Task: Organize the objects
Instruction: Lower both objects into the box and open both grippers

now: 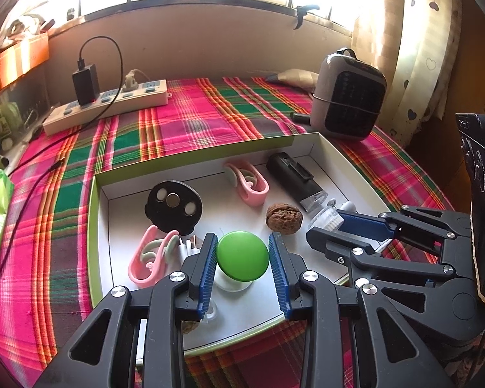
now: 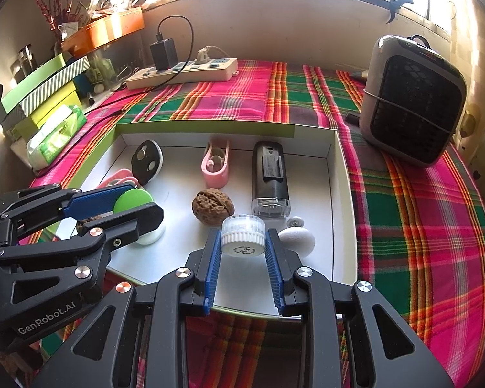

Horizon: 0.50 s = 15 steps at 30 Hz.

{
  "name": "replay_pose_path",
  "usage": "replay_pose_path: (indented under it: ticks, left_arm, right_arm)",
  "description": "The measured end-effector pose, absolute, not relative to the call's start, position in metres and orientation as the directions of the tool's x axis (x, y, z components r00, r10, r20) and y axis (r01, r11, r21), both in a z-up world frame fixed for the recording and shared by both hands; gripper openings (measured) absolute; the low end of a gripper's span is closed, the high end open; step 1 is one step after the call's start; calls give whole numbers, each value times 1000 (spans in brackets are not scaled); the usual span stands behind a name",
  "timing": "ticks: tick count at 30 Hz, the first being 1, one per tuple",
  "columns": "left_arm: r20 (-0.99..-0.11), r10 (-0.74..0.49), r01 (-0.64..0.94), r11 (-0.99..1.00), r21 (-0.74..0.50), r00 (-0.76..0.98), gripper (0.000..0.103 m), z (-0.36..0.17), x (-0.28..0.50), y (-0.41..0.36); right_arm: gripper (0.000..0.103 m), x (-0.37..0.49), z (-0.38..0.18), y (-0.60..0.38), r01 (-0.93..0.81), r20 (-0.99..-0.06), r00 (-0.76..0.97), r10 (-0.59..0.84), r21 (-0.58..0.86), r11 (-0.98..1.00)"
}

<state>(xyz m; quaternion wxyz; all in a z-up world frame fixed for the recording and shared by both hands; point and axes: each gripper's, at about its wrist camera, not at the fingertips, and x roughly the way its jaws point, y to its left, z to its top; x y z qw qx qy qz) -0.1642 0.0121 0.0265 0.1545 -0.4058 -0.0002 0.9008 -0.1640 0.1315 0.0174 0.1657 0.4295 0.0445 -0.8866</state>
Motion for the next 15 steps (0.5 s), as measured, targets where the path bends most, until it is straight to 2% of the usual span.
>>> replay_pose_path:
  ticks: [15]
  left_arm:
    - [-740,269,-268,-955,-123,-617,31,25,-164,11]
  right_arm:
    - [29,-165,17,132,325,-782,-568,-258,75,-943]
